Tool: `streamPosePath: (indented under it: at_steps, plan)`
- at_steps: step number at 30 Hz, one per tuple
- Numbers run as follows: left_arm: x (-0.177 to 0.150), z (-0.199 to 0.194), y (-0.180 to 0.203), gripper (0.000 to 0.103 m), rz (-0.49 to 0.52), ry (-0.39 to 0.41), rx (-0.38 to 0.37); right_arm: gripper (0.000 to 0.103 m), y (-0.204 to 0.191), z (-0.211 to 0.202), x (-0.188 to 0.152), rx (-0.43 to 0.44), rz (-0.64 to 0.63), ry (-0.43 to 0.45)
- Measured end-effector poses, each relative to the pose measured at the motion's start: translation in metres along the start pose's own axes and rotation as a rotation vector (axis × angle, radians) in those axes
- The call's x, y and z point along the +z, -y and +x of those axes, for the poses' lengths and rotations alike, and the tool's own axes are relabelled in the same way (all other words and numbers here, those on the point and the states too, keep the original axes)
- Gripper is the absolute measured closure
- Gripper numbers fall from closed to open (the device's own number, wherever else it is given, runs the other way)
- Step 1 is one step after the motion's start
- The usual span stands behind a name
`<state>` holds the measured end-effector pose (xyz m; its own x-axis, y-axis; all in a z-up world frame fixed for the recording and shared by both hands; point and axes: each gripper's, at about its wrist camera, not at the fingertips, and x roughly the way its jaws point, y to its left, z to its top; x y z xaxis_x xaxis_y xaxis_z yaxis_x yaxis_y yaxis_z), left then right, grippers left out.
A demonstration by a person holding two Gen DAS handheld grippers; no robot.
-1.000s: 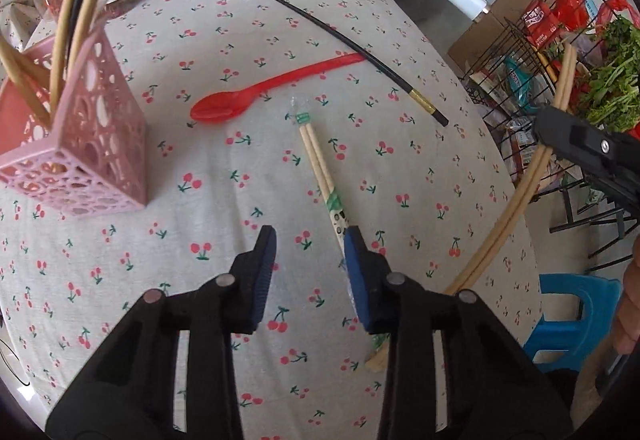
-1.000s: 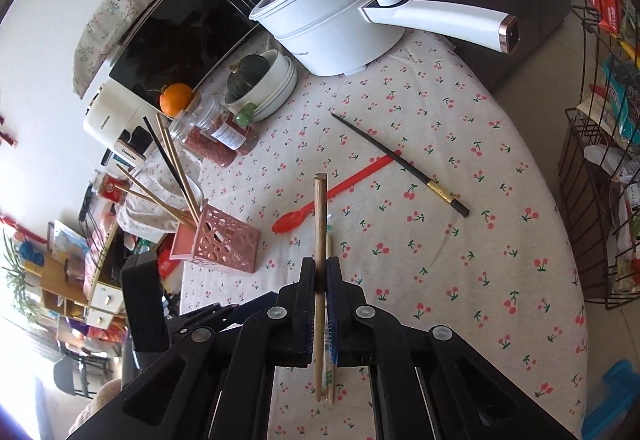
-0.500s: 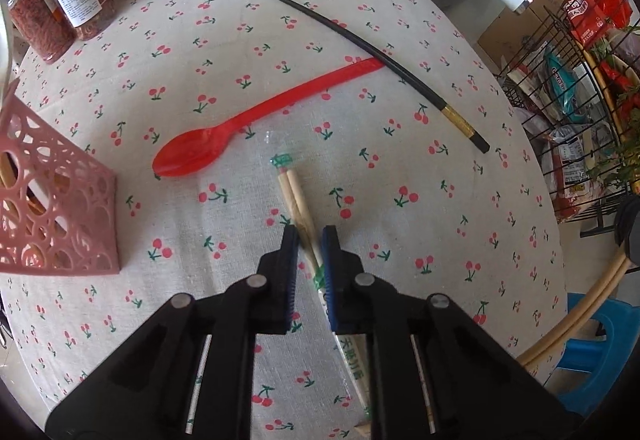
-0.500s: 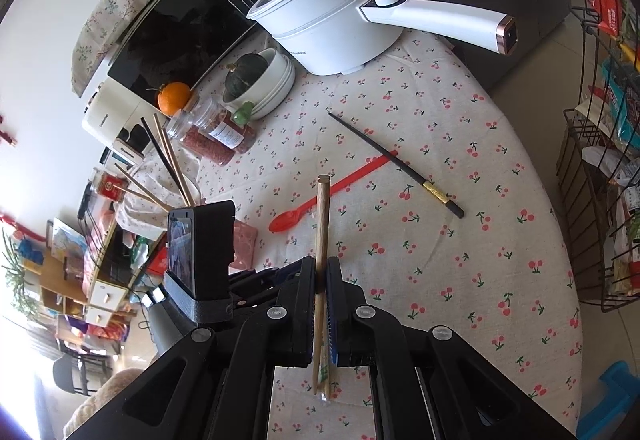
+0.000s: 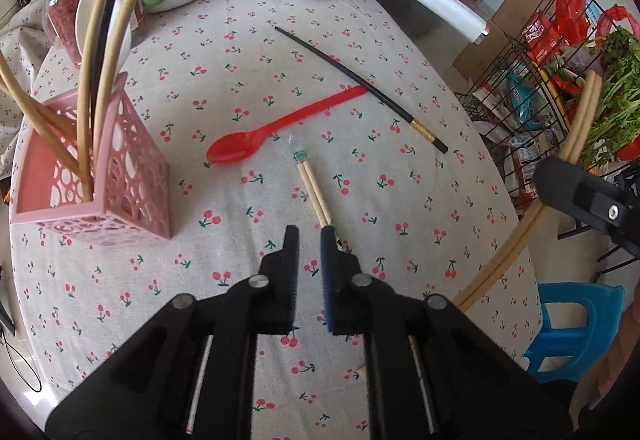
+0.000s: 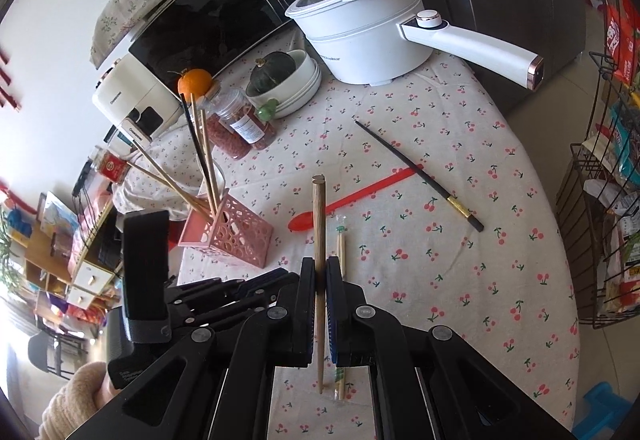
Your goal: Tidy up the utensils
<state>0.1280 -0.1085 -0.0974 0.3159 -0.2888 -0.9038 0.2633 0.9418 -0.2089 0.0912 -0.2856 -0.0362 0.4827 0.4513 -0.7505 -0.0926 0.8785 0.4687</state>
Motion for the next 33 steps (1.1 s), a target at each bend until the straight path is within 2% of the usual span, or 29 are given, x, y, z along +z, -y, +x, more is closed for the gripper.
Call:
streamPosePath:
  at_steps: [1, 2, 9, 12, 13, 17, 23, 25, 29, 33]
  plan:
    - [0.001, 0.005, -0.001, 0.069, -0.016, -0.005, 0.001, 0.098, 0.000, -0.001, -0.001, 0.006, 0.003, 0.002]
    - [0.002, 0.010, -0.002, 0.066, -0.032, -0.009, 0.001, 0.098, 0.000, -0.002, -0.001, 0.011, 0.007, 0.002]
    - [0.014, 0.051, 0.004, 0.066, -0.096, -0.061, 0.032, 0.098, 0.008, 0.001, 0.000, 0.011, 0.018, -0.014]
    - [0.018, 0.058, 0.012, 0.080, -0.080, -0.065, 0.045, 0.098, 0.011, 0.003, 0.001, 0.009, 0.022, -0.018]
    - [0.019, 0.060, 0.015, 0.090, -0.060, -0.073, 0.055, 0.098, 0.011, 0.004, 0.001, 0.010, 0.023, -0.019]
    - [0.020, 0.056, 0.016, 0.092, -0.046, -0.076, 0.061, 0.098, 0.010, 0.006, 0.002, 0.005, 0.026, -0.021]
    - [0.007, -0.008, 0.016, 0.093, 0.032, 0.109, 0.050, 0.098, -0.006, -0.002, 0.000, 0.013, -0.009, 0.004]
    - [0.000, -0.040, 0.017, 0.103, 0.079, 0.197, 0.054, 0.098, -0.018, -0.007, 0.002, 0.022, -0.042, 0.021]
    - [-0.011, -0.104, 0.010, 0.103, 0.136, 0.375, 0.063, 0.098, -0.049, -0.023, 0.002, 0.047, -0.120, 0.074]
    - [-0.019, -0.150, -0.008, 0.103, 0.131, 0.498, 0.054, 0.098, -0.075, -0.038, 0.003, 0.072, -0.167, 0.127]
